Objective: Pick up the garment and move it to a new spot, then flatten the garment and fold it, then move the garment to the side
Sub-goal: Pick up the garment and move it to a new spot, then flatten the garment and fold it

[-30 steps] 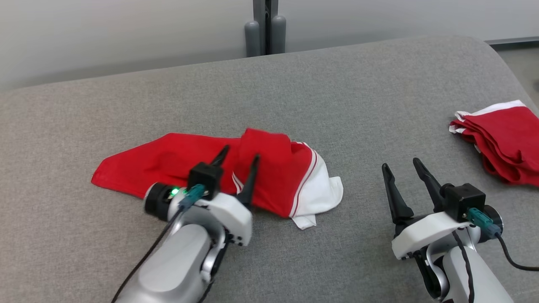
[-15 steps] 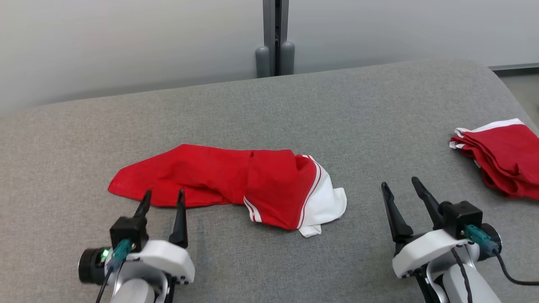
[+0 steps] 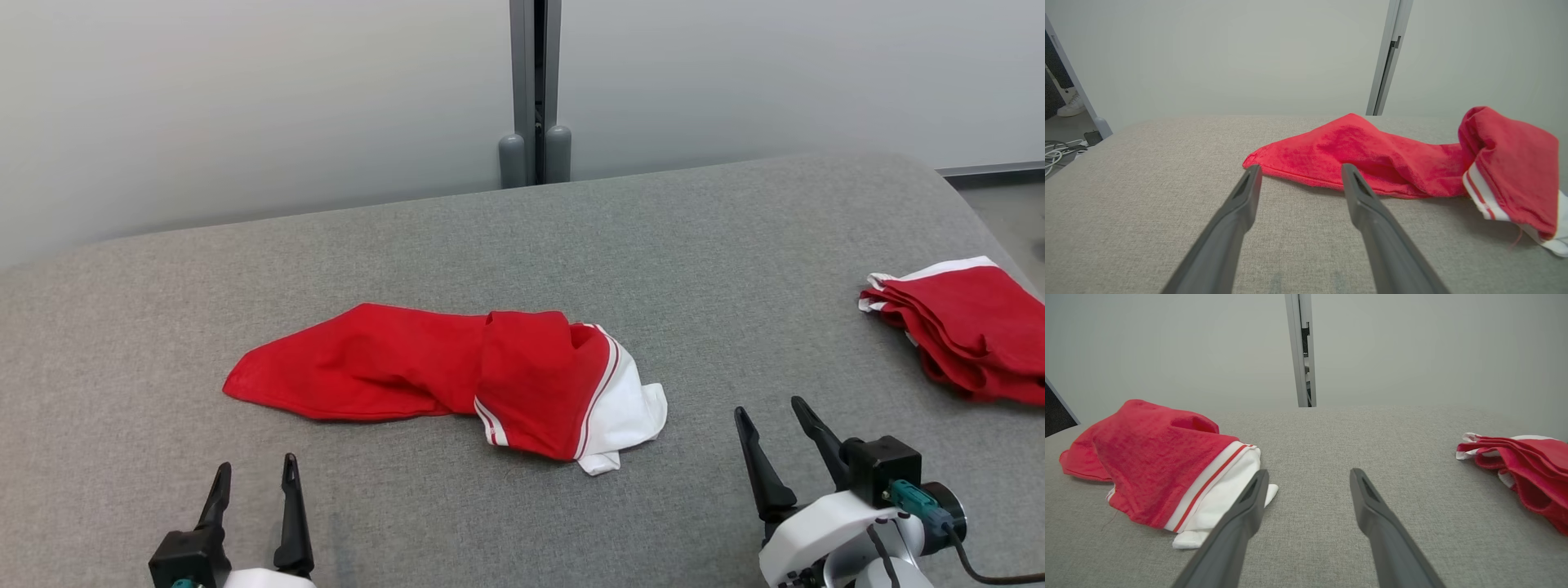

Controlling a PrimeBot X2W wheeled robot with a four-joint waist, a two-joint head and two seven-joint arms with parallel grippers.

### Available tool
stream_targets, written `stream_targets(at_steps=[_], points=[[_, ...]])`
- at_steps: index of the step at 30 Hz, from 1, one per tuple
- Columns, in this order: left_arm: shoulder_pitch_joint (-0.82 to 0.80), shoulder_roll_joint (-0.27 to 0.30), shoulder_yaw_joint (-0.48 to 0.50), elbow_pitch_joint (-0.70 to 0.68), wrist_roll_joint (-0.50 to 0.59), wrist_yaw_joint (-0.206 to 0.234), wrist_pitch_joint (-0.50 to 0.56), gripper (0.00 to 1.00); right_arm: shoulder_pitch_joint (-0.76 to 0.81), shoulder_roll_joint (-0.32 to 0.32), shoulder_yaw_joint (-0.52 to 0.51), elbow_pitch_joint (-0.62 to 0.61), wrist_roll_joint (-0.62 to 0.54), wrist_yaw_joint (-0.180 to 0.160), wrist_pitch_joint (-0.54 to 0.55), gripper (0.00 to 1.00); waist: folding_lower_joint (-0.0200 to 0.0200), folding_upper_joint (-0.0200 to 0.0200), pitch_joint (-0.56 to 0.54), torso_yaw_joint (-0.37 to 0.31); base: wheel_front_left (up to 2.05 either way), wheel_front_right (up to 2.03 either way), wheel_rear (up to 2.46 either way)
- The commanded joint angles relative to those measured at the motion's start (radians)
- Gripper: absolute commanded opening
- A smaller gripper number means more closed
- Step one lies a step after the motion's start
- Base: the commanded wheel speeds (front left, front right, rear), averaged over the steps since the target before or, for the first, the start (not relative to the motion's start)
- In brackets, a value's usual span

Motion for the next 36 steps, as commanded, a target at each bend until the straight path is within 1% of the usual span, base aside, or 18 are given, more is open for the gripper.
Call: stream_targets(at_steps=[1,8,10,16,20,26,30,31,32,33,34,35,36], points=[[0.01,0.002,0.014,-0.01,0.014,-0.006,-0.002,1.0,0.013,-0.005,-0.004,0.0,0.003,0.0,0.001,1.0,0.0,0.0,-0.001,0.0,0.0,0.0,0.0],[0.009,-0.009,0.047,-0.004,0.038,-0.033,-0.001,1.0,0.012,-0.005,-0.005,0.003,0.002,0.0,0.001,1.0,0.0,0.0,0.004,0.012,0.0,0.0,0.0],[0.0,-0.01,0.039,-0.003,0.033,-0.036,-0.001,1.0,0.007,-0.005,0.0,0.008,0.002,0.0,0.001,1.0,0.0,0.0,0.013,0.021,0.0,0.0,0.0],[-0.037,-0.009,-0.016,-0.012,0.004,-0.021,-0.001,1.0,-0.054,-0.006,-0.006,0.045,0.026,0.0,0.0,1.0,0.0,0.0,0.082,0.073,0.0,0.0,0.0],[-0.062,-0.01,-0.045,-0.012,-0.004,-0.012,-0.001,1.0,-0.109,-0.011,-0.006,0.1,0.022,0.0,0.0,1.0,0.0,0.0,0.119,0.115,0.0,0.0,0.0],[-0.081,-0.009,-0.079,-0.013,-0.017,-0.002,-0.001,1.0,-0.17,-0.015,-0.015,0.22,0.008,0.0,0.001,1.0,0.0,0.0,0.158,0.17,0.0,0.0,0.0],[-0.104,-0.009,-0.087,-0.014,-0.026,0.006,-0.002,1.0,-0.202,-0.012,-0.033,0.295,0.036,0.0,0.001,1.0,0.0,0.0,0.181,0.196,0.0,0.0,0.0],[-0.104,-0.009,-0.086,-0.016,-0.026,0.007,-0.002,1.0,-0.208,-0.013,-0.035,0.31,0.043,0.0,0.001,0.98,0.0,0.0,0.186,0.2,0.0,0.0,0.0],[-0.107,-0.01,-0.085,-0.017,-0.026,0.008,-0.002,1.0,-0.212,-0.014,-0.034,0.327,0.044,0.0,0.001,0.87,0.0,0.0,0.189,0.203,0.0,0.0,0.0],[-0.11,-0.01,-0.082,-0.018,-0.026,0.007,-0.002,1.0,-0.216,-0.018,-0.027,0.342,0.04,0.0,0.002,0.47,0.0,0.0,0.192,0.205,0.0,0.0,0.0],[-0.112,-0.01,-0.079,-0.02,-0.026,0.01,-0.002,1.0,-0.22,-0.017,-0.021,0.353,0.043,0.0,0.002,0.28,0.0,0.0,0.195,0.205,0.0,0.0,0.0],[-0.114,-0.01,-0.077,-0.022,-0.028,0.012,-0.002,1.0,-0.224,-0.017,-0.016,0.363,0.048,0.0,0.003,0.0,0.0,0.0,0.196,0.205,0.0,0.0,0.0],[-0.114,-0.01,-0.074,-0.022,-0.029,0.014,-0.002,1.0,-0.228,-0.021,-0.014,0.369,0.053,0.0,0.003,0.0,0.0,0.0,0.197,0.204,0.0,0.0,0.0]])
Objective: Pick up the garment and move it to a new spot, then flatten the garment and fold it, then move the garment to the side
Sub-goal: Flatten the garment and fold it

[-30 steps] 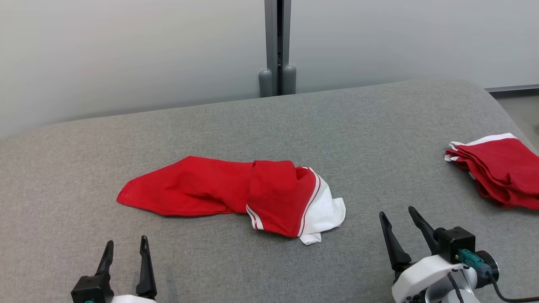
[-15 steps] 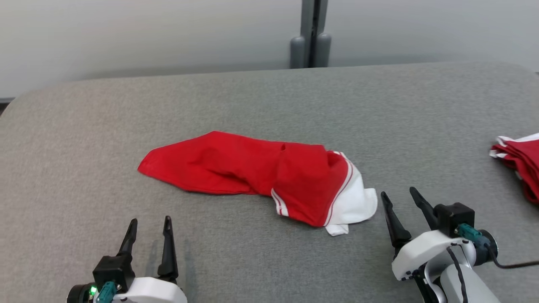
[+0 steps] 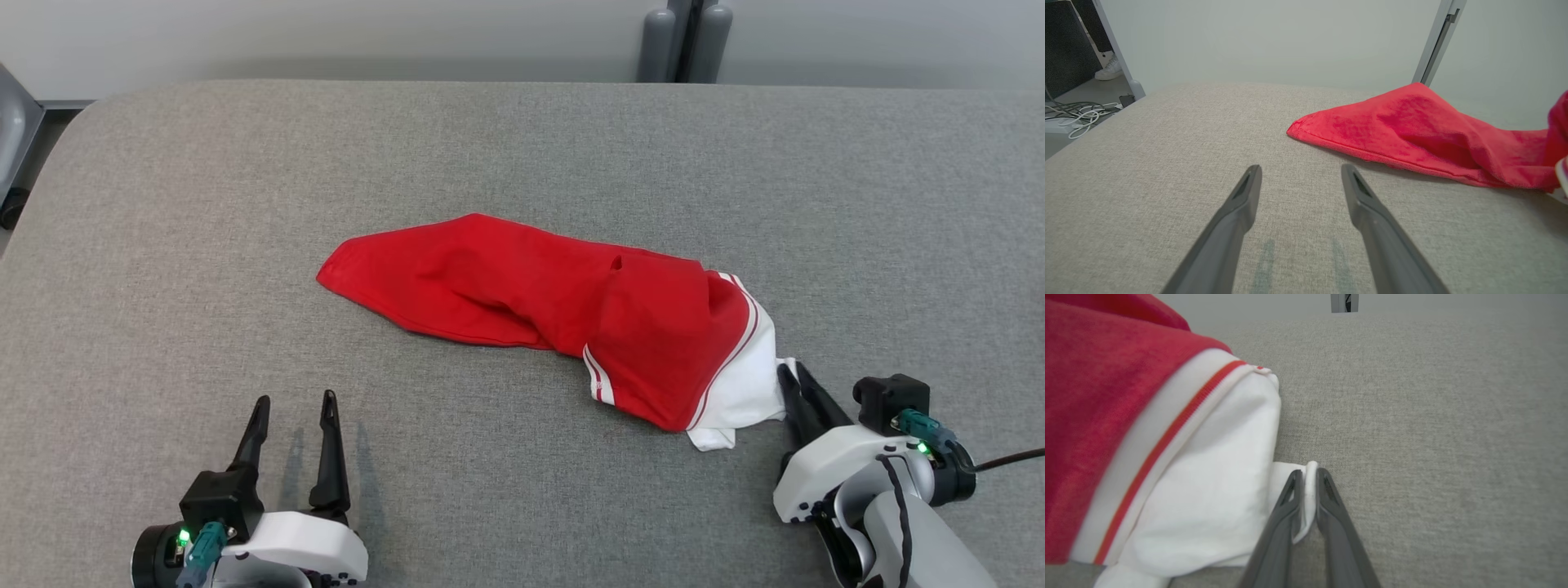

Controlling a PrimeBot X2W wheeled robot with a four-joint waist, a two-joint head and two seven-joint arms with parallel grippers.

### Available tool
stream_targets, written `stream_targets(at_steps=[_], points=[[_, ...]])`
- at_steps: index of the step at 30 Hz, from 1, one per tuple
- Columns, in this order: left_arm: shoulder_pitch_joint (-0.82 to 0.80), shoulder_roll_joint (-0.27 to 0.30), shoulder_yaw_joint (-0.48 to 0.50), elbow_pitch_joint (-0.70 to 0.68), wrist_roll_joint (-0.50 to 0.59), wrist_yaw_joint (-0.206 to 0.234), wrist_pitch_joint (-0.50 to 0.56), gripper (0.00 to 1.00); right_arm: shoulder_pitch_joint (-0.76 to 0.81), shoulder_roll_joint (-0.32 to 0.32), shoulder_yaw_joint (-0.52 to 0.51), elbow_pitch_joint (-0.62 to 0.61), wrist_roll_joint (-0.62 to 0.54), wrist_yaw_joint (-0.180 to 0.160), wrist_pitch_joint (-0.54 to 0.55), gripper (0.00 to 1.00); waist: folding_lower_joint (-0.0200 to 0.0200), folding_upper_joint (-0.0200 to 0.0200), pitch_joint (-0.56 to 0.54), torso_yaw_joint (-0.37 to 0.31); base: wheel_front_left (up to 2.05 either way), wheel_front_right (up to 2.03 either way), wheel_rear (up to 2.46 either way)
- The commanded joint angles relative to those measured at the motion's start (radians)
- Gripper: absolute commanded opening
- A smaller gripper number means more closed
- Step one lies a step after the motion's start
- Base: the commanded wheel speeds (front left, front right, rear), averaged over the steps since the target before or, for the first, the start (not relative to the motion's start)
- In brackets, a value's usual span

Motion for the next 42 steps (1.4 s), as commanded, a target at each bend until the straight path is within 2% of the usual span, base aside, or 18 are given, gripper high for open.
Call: stream_targets(at_steps=[1,6,14,20,24,31,36,42], points=[[-0.016,0.003,0.008,-0.005,-0.002,0.008,-0.002,1.0,0.005,-0.01,0.004,0.024,0.014,-0.001,0.006,0.0,0.0,0.0,0.0,-0.002,0.0,0.0,0.0],[-0.01,0.003,0.014,-0.001,-0.009,0.005,-0.002,1.0,-0.006,-0.039,-0.025,-0.023,0.033,-0.001,0.004,0.0,0.0,0.0,-0.014,-0.018,0.0,0.0,0.0],[0.008,0.004,0.014,0.013,-0.023,-0.001,-0.002,1.0,-0.041,-0.109,-0.115,-0.239,0.021,0.0,0.004,0.0,0.0,0.0,-0.073,-0.062,0.0,0.0,0.0],[0.026,0.004,0.007,0.023,-0.035,-0.008,-0.002,1.0,-0.143,-0.172,-0.068,-0.339,0.025,0.0,0.004,0.0,0.0,0.0,-0.113,-0.086,0.0,0.0,0.0],[0.021,0.004,-0.008,0.027,-0.041,-0.007,-0.001,1.0,-0.228,-0.222,0.007,-0.349,0.021,0.0,0.004,0.0,0.0,0.0,-0.122,-0.079,0.0,0.0,0.0],[-0.009,0.004,-0.076,0.036,-0.067,-0.014,-0.001,1.0,-0.434,-0.266,0.232,-0.263,0.008,0.0,0.004,0.0,0.0,0.0,-0.107,0.0,0.0,0.0,0.0],[-0.022,0.004,-0.141,0.049,-0.081,-0.016,-0.001,1.0,-0.673,-0.249,0.381,-0.178,-0.006,0.0,0.004,0.0,0.0,0.0,-0.102,0.095,0.0,0.0,0.0],[-0.01,0.003,-0.189,0.062,-0.097,-0.008,-0.001,1.0,-0.906,-0.219,0.455,-0.174,-0.011,0.0,0.004,0.0,0.0,0.0,-0.115,0.201,0.0,0.0,0.0]])
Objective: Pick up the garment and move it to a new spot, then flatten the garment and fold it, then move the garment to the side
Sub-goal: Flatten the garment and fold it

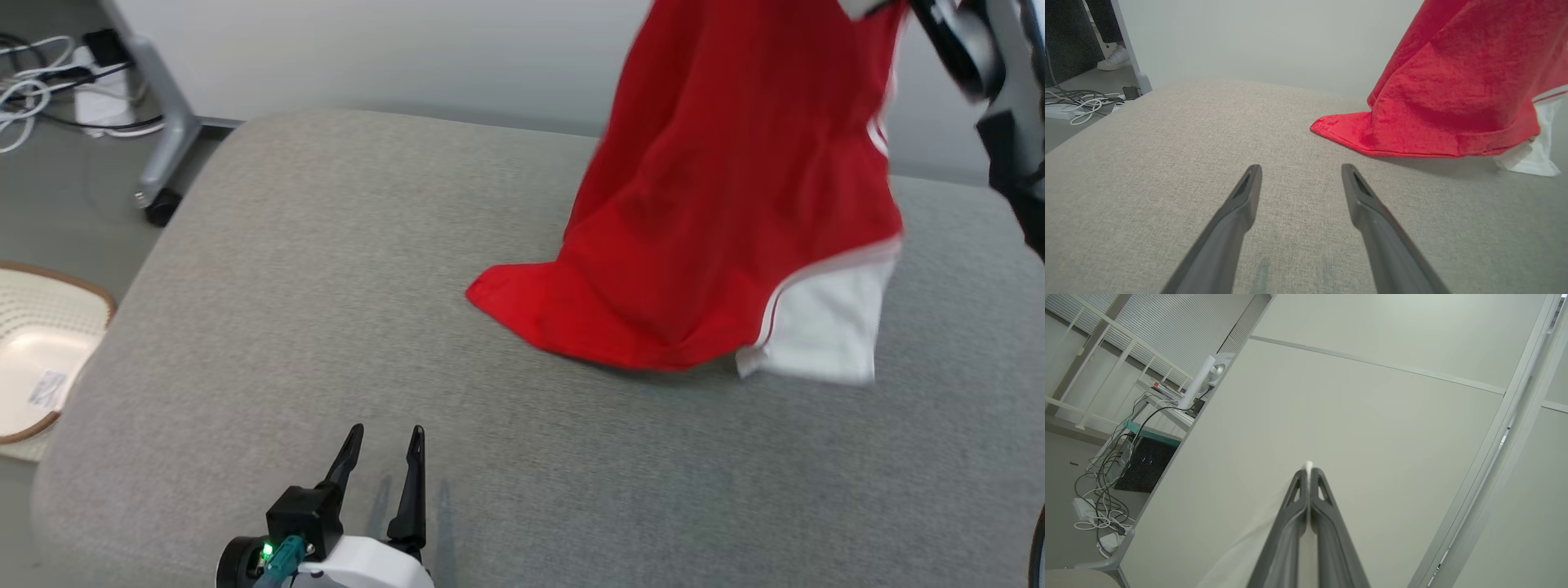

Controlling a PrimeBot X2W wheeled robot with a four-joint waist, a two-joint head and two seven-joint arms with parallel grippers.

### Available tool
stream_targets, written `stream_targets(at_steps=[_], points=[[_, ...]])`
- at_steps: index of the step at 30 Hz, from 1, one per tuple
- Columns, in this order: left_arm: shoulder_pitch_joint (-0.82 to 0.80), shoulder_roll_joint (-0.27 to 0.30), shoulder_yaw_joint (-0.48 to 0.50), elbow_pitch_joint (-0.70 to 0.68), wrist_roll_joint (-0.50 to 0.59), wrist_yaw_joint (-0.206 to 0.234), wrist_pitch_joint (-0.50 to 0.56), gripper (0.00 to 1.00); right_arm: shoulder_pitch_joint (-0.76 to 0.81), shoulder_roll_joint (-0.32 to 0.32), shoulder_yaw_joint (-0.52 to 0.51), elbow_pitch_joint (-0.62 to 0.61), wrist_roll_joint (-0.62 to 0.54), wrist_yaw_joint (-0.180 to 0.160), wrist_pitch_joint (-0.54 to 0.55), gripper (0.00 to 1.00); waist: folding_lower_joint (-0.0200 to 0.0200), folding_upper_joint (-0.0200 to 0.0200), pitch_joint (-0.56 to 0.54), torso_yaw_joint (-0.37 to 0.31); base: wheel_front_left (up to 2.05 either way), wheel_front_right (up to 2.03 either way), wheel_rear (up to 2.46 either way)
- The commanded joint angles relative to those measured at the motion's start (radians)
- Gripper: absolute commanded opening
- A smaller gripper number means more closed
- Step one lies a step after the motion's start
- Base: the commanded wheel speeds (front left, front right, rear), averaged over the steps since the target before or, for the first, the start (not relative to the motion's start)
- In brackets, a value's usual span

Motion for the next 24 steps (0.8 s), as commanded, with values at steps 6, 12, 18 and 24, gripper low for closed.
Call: stream_targets(at_steps=[6,12,18,24], points=[[0.029,0.003,0.01,0.001,-0.001,0.014,-0.001,1.0,-0.031,-0.003,-0.029,-0.103,0.03,0.0,0.001,0.0,0.0001,0.0,-0.023,0.059,0.0,0.0,0.0],[0.012,0.004,0.03,-0.012,0.006,0.018,-0.001,1.0,0.23,-0.101,-0.091,-0.246,0.067,0.0,0.001,0.0,0.0001,0.0,-0.013,-0.03,0.0,0.0,0.0],[-0.017,0.004,0.041,-0.009,0.025,0.011,-0.001,1.0,0.629,-0.177,-0.239,-0.255,0.119,0.0,0.001,0.0,0.0001,0.0,0.014,-0.116,0.0,0.0,0.0],[-0.039,0.003,0.056,0.008,0.053,-0.004,-0.001,1.0,0.895,-0.128,-0.372,-0.198,0.09,0.0,0.001,0.0,0.0001,0.0,0.032,-0.17,0.0,0.0,0.0]])
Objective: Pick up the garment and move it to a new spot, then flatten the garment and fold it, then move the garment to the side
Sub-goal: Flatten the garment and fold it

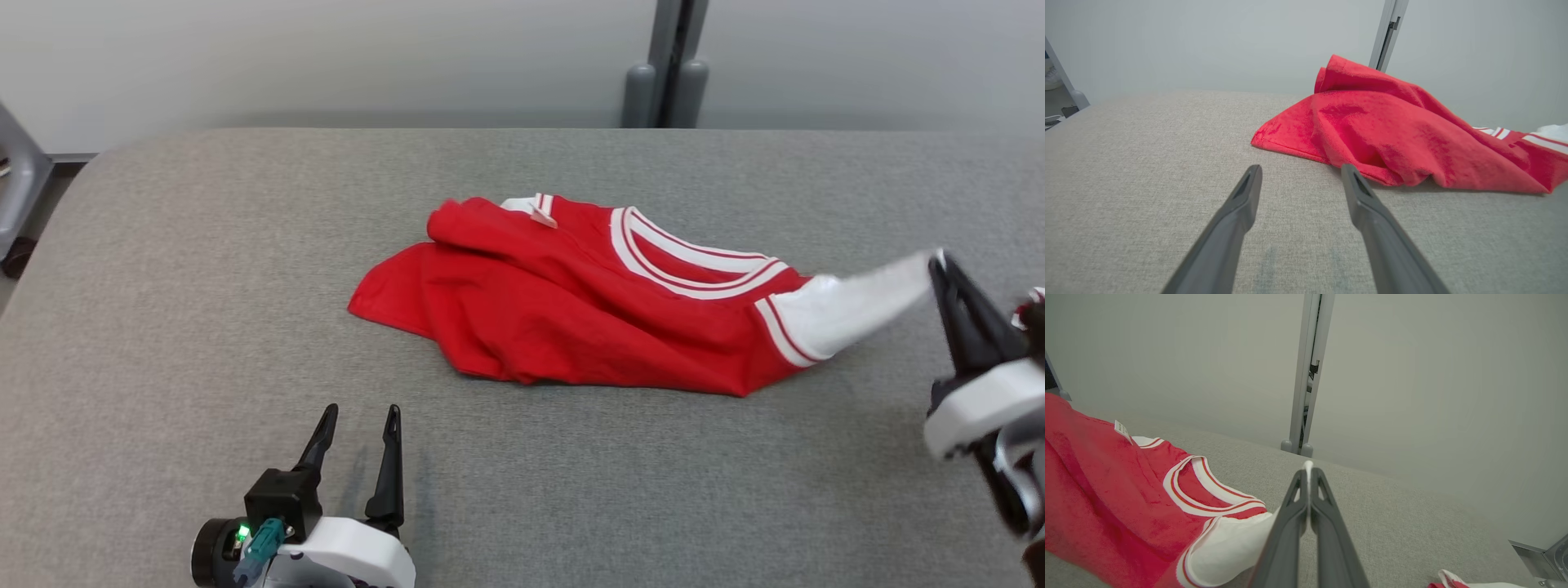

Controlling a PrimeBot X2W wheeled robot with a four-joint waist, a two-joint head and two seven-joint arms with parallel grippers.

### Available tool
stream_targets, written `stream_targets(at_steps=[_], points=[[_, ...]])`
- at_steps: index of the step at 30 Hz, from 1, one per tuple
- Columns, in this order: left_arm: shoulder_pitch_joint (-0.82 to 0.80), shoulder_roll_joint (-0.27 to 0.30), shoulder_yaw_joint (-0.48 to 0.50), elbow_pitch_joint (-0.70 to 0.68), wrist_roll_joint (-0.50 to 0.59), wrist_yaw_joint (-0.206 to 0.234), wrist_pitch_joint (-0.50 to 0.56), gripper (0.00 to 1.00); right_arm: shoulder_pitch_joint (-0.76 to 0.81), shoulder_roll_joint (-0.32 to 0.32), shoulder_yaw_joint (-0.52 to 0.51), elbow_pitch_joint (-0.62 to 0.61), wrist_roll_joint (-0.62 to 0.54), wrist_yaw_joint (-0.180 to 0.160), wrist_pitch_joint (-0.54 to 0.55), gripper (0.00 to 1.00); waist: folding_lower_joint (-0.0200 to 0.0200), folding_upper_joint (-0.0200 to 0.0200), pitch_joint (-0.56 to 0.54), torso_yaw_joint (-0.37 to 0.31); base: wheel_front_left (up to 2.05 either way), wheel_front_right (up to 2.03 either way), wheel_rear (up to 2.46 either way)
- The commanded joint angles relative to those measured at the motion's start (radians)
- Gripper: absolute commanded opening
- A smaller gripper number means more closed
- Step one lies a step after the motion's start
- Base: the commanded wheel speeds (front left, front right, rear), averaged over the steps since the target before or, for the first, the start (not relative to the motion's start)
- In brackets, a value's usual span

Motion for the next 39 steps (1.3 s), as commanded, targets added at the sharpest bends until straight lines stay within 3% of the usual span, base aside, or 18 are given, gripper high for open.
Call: stream_targets(at_steps=[1,5,6,7,16,26,35,39], points=[[-0.019,0.004,0.008,0.004,0.008,-0.003,-0.001,1.0,0.035,0.022,-0.022,0.008,-0.013,0.0,0.001,0.0,0.0,0.0,0.008,-0.023,0.0,0.0,0.0],[-0.021,0.004,0.009,0.011,0.018,-0.011,-0.001,1.0,0.11,0.08,-0.06,0.043,-0.047,0.0,0.001,0.0,0.0,0.0,-0.001,-0.043,0.0,0.0,0.0],[-0.021,0.004,0.012,0.012,0.018,-0.012,-0.001,1.0,0.123,0.097,-0.07,0.049,-0.052,0.0,0.001,0.33,0.0,0.0,-0.005,-0.049,0.0,0.0,0.0],[-0.022,0.004,0.012,0.013,0.021,-0.014,-0.001,1.0,0.13,0.11,-0.083,0.056,-0.06,0.0,0.001,1.0,0.0,0.0,-0.008,-0.053,0.0,0.0,0.0],[-0.154,0.004,0.037,0.055,0.038,-0.048,-0.001,1.0,0.101,0.18,-0.1,-0.002,-0.1,0.0,0.001,1.0,0.0,0.0,0.021,-0.096,0.0,0.0,0.0],[-0.498,0.006,0.062,0.385,0.008,-0.121,0.023,1.0,0.067,0.2,-0.049,-0.042,-0.103,0.0,0.001,1.0,0.0,0.0,0.058,-0.131,0.0,0.0,0.0],[-0.727,0.011,0.071,0.645,-0.039,-0.154,0.195,1.0,0.045,0.208,-0.031,-0.031,-0.087,0.0,0.001,1.0,0.0,0.0,0.089,-0.172,0.0,0.0,0.0],[-0.781,0.015,0.077,0.734,-0.054,-0.14,0.252,1.0,0.039,0.209,-0.023,-0.026,-0.085,0.0,0.001,1.0,0.0,0.0,0.103,-0.192,0.0,0.0,0.0]])
